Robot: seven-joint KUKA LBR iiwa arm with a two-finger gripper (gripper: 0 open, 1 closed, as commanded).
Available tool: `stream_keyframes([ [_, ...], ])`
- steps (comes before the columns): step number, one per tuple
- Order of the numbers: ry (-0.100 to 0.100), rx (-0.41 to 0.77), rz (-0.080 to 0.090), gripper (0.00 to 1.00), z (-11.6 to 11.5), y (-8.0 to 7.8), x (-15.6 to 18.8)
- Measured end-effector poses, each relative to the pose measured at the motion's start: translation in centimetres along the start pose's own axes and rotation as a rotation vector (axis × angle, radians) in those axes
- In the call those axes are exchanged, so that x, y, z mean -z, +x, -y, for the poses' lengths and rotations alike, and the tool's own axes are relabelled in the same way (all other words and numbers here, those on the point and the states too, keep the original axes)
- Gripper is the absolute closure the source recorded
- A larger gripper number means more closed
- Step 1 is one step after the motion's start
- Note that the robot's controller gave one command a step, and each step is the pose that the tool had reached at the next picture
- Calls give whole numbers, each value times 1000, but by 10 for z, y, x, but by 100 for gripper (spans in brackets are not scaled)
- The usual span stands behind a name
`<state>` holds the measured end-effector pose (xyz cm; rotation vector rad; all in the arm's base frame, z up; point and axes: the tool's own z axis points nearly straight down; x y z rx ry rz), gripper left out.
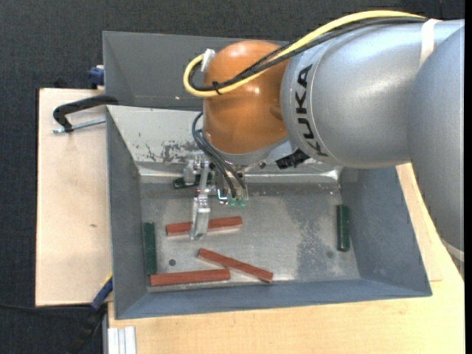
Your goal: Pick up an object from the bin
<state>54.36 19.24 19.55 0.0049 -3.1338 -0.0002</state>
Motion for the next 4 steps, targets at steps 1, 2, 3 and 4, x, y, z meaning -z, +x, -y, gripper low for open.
stream_keyframes([
  [1,-6,2,19,0,6,-3,-23],
  [2,-2,9,8,100,27,2,-125],
  [3,-2,9,8,0,27,2,-125],
  [4,-2,9,8,100,27,2,-124],
])
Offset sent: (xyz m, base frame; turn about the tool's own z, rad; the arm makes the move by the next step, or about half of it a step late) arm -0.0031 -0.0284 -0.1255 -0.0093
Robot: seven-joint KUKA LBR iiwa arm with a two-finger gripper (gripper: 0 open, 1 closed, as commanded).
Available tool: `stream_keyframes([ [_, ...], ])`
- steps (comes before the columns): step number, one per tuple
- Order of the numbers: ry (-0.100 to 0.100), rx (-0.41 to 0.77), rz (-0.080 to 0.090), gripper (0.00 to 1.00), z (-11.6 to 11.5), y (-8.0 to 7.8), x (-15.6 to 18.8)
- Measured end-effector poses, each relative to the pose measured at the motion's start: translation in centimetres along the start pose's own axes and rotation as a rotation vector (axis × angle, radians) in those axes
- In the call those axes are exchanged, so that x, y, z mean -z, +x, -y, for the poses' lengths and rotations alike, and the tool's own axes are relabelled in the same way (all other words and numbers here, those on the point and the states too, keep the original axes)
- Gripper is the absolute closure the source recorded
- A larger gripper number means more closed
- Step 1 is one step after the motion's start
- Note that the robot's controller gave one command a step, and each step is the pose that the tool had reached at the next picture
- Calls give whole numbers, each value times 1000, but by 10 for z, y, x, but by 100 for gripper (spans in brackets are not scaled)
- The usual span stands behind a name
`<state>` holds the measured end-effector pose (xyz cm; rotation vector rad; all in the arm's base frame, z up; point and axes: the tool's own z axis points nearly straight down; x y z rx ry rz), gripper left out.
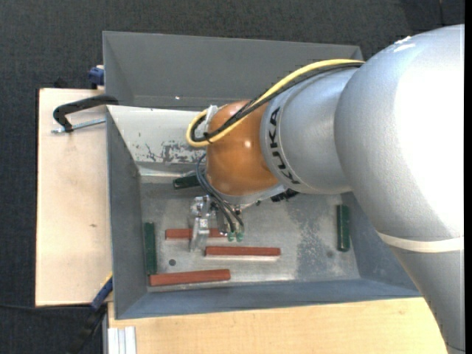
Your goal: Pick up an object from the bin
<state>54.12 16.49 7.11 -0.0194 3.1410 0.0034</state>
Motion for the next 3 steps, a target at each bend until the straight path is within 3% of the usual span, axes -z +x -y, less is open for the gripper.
stream_keyframes([
  [2,0,0,0,100,0,0,0],
  [3,-2,0,6,100,-8,-4,212],
])
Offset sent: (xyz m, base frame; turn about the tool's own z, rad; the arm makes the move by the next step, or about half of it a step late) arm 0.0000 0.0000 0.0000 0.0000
